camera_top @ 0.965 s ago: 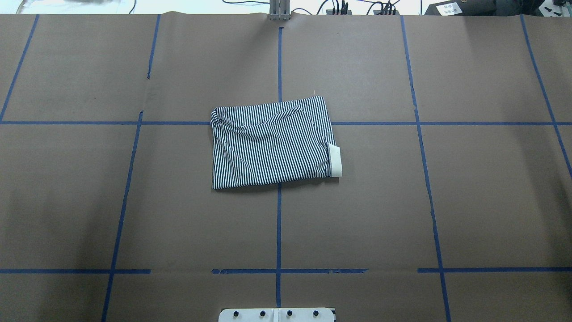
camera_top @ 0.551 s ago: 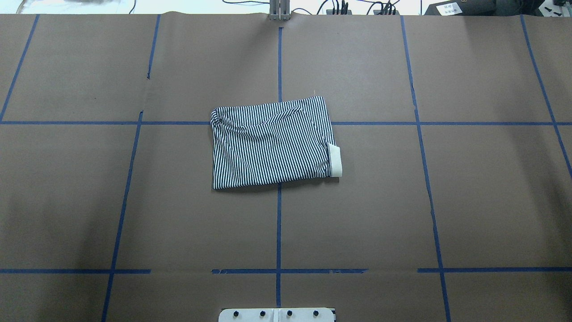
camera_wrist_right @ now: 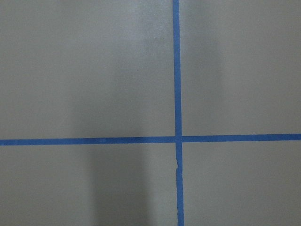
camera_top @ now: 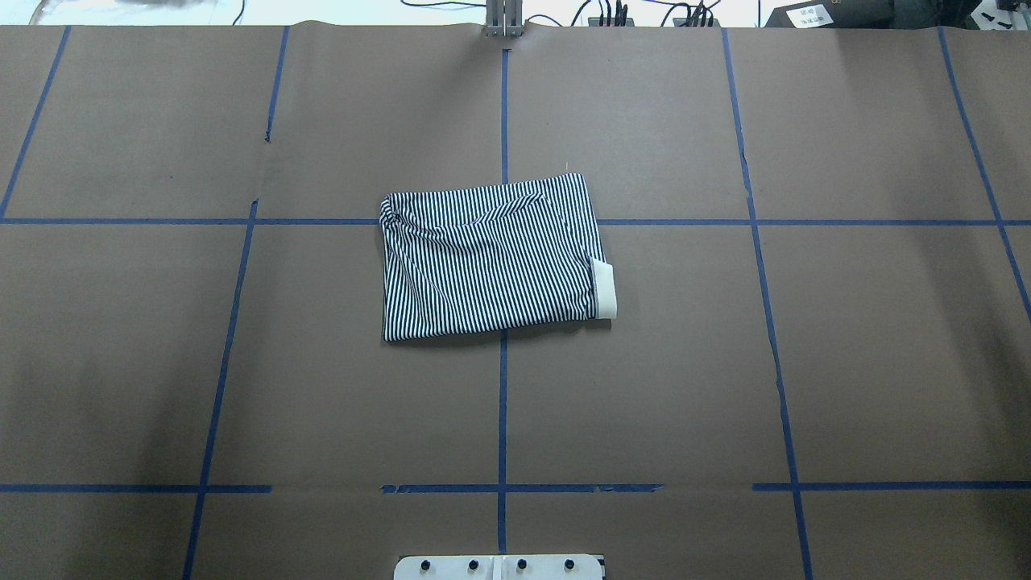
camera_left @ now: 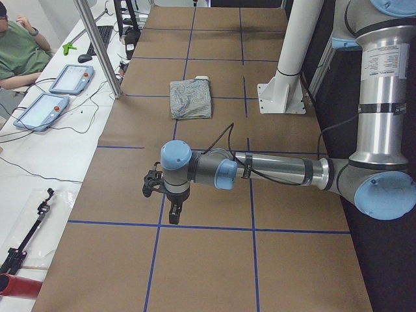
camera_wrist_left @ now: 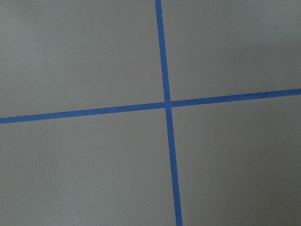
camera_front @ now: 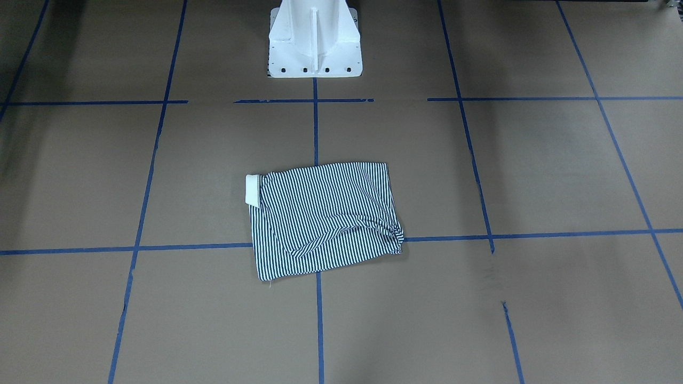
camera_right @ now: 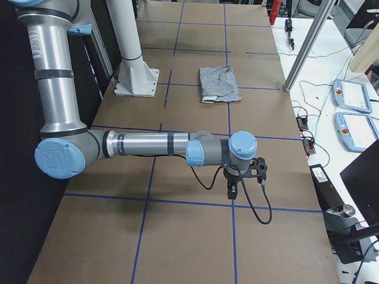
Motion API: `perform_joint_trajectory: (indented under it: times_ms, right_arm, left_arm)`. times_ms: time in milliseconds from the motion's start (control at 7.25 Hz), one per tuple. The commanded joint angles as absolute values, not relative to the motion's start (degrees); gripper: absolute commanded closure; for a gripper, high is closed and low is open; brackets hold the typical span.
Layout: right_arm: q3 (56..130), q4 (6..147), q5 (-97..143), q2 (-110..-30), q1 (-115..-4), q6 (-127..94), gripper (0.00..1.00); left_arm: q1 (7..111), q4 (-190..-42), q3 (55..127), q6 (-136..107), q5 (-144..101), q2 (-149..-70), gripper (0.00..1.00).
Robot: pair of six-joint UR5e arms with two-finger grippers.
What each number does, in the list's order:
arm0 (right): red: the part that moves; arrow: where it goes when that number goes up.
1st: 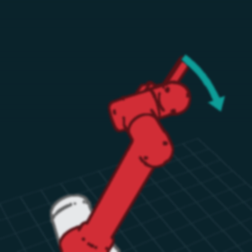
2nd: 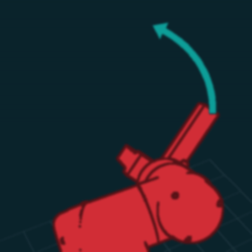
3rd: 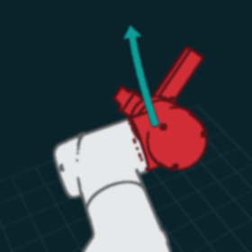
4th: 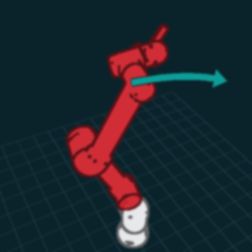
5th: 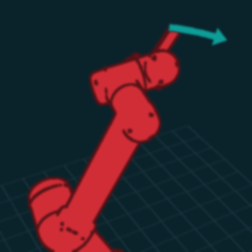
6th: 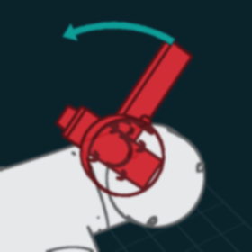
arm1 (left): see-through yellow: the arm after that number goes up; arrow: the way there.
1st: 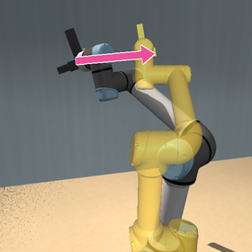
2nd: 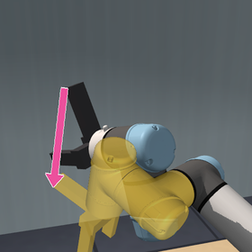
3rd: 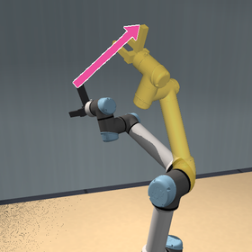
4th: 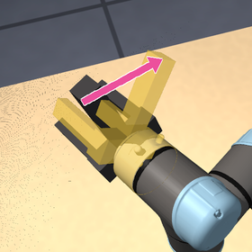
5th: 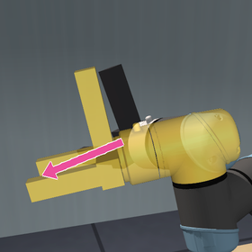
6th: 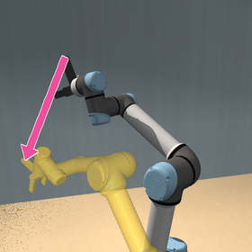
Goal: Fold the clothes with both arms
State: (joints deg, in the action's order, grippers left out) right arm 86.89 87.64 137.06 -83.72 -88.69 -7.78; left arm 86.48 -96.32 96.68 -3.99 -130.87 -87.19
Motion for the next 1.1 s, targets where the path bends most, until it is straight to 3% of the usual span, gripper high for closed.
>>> perform_joint_trajectory:
  times_ms: [0,965]
  right_arm:
    - [87.0,87.5,136.8,-83.7,-88.7,-9.8,0.0]
    - [86.6,87.5,136.8,-83.2,-88.6,-9.3,0.0]
  left_arm:
    - [86.5,-96.3,96.6,-4.1,-130.9,-87.2,0.0]
    - [86.6,-96.9,97.6,-0.5,-130.8,-86.9,0.0]
